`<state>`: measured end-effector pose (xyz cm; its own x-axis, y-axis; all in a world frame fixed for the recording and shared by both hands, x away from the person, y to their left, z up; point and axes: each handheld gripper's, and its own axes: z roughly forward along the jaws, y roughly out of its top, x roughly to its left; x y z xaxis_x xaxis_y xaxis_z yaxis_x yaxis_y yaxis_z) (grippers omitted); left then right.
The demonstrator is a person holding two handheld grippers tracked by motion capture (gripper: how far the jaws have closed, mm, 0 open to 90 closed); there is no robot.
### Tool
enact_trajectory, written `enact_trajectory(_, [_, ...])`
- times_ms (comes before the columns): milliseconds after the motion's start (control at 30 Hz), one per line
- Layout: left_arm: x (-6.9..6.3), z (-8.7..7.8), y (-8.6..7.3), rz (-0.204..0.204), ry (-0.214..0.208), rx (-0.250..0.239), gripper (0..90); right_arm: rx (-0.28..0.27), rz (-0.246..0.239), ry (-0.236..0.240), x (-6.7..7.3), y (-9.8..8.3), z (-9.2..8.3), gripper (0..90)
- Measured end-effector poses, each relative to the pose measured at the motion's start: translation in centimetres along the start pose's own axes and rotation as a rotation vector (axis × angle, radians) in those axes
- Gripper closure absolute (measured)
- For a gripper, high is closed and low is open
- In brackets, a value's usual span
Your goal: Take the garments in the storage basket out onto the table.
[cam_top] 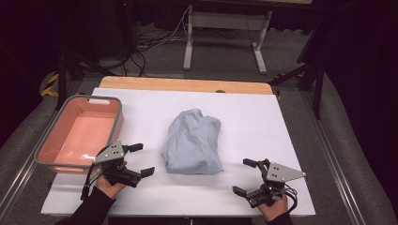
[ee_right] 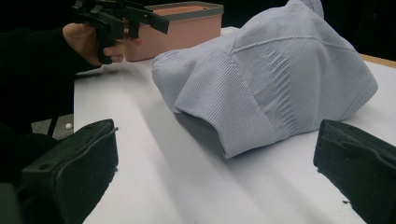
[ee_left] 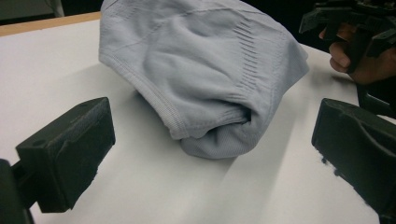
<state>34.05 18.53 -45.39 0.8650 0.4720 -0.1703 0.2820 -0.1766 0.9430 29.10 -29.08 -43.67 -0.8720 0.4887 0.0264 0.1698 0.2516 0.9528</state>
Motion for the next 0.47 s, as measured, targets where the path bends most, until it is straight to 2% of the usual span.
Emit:
enact_trajectory(100, [0.31, -0.07, -0.84, -0.037, 0.004, -0.029, 0.6, 0.000, -0.001, 0.000, -0.01, -0.01, 0.00, 0.2])
enact_trajectory(200, [0.52, 0.09, -1.13, -0.032, 0.029, -0.018, 0.6, 0.000, 0.000, 0.001, -0.01, -0.01, -0.01, 0.2])
enact_trajectory(467, [0.39, 0.06, -1.14, -0.011, 0.039, -0.020, 0.6, 0.001, -0.001, 0.002, -0.02, -0.01, 0.02, 0.2])
